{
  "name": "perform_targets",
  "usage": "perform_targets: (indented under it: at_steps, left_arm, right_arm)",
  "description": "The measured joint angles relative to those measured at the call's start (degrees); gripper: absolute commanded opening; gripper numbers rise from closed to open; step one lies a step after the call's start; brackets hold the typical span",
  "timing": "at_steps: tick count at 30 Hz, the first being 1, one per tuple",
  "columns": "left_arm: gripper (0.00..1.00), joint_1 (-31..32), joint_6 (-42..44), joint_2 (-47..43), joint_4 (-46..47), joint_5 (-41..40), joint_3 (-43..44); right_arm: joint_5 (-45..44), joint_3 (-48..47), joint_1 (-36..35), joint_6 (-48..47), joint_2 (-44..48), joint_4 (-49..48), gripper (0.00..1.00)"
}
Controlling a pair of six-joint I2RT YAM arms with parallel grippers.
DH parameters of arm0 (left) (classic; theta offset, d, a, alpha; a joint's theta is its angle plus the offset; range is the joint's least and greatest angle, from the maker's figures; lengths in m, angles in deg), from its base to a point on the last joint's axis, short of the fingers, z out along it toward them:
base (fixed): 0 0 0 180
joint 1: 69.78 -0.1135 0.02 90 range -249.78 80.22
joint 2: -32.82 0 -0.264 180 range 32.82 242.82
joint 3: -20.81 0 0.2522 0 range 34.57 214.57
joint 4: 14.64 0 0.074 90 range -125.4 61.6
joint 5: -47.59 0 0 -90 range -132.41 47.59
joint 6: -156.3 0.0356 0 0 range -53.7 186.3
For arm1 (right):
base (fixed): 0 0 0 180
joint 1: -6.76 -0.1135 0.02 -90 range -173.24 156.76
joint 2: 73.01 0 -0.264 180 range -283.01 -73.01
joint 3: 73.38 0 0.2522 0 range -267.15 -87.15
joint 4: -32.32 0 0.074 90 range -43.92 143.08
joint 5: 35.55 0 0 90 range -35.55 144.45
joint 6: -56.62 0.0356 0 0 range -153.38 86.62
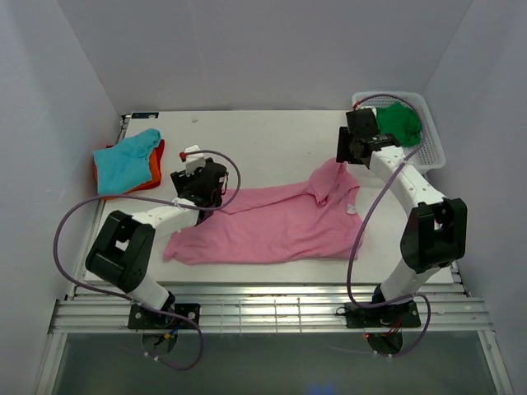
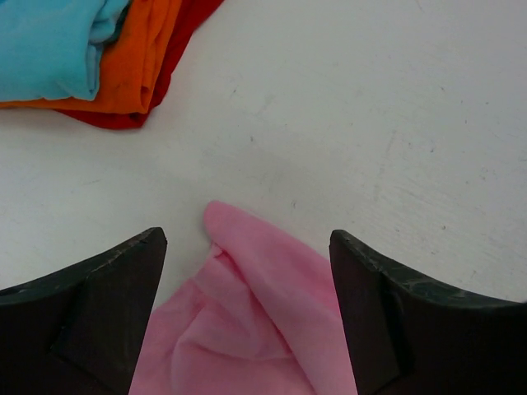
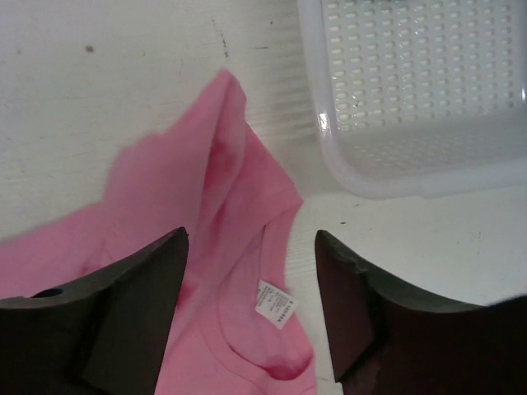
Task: Fold and stack the t-shirts
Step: Flatten the tshirt out
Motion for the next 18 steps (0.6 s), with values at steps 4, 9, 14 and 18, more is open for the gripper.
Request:
perform_targets:
  at_steps: [4,9,14,18]
  left_arm:
    - [0.89,-1.3,2.0,4.0,1.5,2.1,3.2]
    - [0.28,-1.3,2.7,-0.6,1.8,7.9,3.3]
    - [0.00,-1.0,1.4,-3.0,1.5,13.9,3.0]
    - [0.08,-0.7,-0.9,-2.3,-1.4,16.9,1.9]
  right_arm:
    - [-0.2,0.3,0.0,-1.2,-1.4,-0.1,0.74]
    - [0.9,5.4,-0.2,-2.5,4.2,-2.4,0.24]
    - [8.7,10.6,-2.3,-3.6,12.2,-5.3,0.09]
    - [14.5,12.6,-8.8,-4.6,12.7,-7.8,0.22]
